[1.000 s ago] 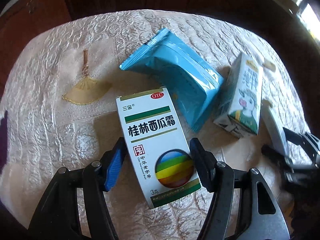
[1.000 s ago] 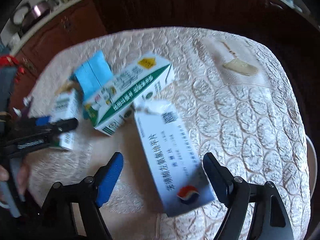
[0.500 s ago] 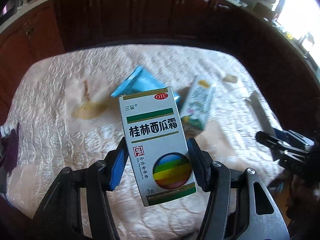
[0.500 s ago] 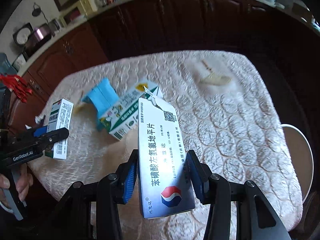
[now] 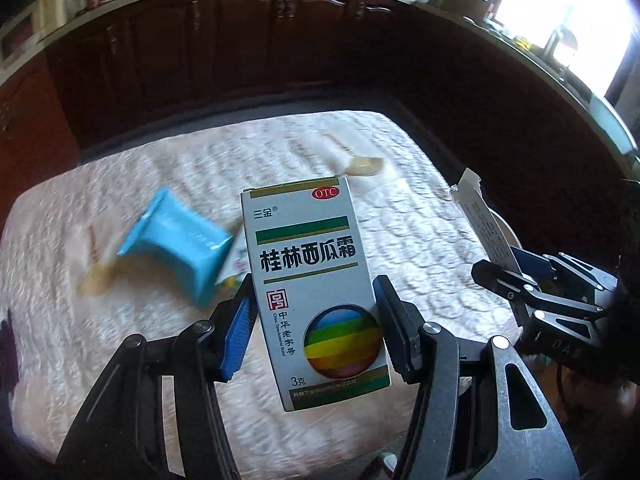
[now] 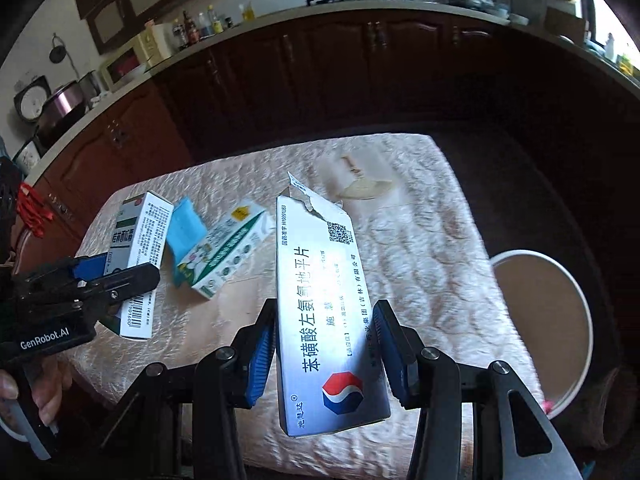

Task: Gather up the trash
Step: 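Carry both medicine boxes over the white bucket, then open both tools to drop the medicine boxes into the bucket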

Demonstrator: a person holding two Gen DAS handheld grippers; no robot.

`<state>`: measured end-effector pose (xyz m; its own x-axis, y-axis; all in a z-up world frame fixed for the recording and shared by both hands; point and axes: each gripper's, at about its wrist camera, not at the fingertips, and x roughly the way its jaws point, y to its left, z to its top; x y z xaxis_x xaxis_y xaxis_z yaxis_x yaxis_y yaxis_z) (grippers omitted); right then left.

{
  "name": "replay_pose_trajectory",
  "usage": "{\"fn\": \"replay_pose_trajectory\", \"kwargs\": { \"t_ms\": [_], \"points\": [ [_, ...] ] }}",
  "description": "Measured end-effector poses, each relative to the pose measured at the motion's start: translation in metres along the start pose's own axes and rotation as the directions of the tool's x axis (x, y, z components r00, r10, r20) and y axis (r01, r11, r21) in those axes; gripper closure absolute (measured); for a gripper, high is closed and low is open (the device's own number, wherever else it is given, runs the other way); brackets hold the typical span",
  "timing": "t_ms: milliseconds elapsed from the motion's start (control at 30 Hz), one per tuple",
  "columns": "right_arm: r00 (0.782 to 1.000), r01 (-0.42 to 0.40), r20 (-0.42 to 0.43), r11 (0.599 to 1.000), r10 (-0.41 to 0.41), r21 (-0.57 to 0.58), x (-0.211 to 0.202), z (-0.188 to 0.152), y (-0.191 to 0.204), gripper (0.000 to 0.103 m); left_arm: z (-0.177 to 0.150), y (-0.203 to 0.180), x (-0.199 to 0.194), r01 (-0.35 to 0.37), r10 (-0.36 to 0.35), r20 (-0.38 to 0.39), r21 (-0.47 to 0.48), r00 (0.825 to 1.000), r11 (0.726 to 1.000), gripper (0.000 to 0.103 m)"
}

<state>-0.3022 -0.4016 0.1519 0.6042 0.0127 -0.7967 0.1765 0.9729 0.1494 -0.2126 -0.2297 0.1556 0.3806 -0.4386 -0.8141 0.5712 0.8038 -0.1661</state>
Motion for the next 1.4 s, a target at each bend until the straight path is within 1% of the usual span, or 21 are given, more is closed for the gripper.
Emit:
{"fn": "replay_pose_trajectory", "kwargs": {
  "t_ms": [267,600,767,1000,1167,1400],
  "points": [
    [0.997,0.076,0.024,0.994,-0.078,0.072,-0.022,-0.007,-0.048,0.057,0.014,-0.056,0.015,0.050,-0.049,-0.019,0.084,0.999,0.995,0.048],
    [0.986,0.159,0.015,0.969,-0.164,0.187,-0.044,-0.021,-0.116,0.057,0.033,-0.138,0.042,0.133,-0.128,-0.039,0.192,0.991,0.972,0.048],
    [0.978,0.201,-0.001,0.950,-0.207,0.240,-0.051,-0.031,-0.147,0.057,0.041,-0.170,0.059,0.178,-0.166,-0.070,0.215,0.984,0.960,0.049],
    [0.970,0.243,-0.044,0.919,-0.241,0.310,-0.051,-0.049,-0.188,0.057,0.051,-0.209,0.086,0.216,-0.197,-0.102,0.235,0.975,0.948,0.049],
    [0.965,0.261,-0.073,0.899,-0.251,0.353,-0.045,-0.059,-0.211,0.057,0.051,-0.230,0.105,0.206,-0.180,-0.123,0.253,0.976,0.945,0.049],
    [0.958,0.286,-0.109,0.873,-0.265,0.395,-0.033,-0.069,-0.232,0.057,0.046,-0.246,0.121,0.187,-0.155,-0.134,0.269,0.979,0.945,0.049]
  ]
}}
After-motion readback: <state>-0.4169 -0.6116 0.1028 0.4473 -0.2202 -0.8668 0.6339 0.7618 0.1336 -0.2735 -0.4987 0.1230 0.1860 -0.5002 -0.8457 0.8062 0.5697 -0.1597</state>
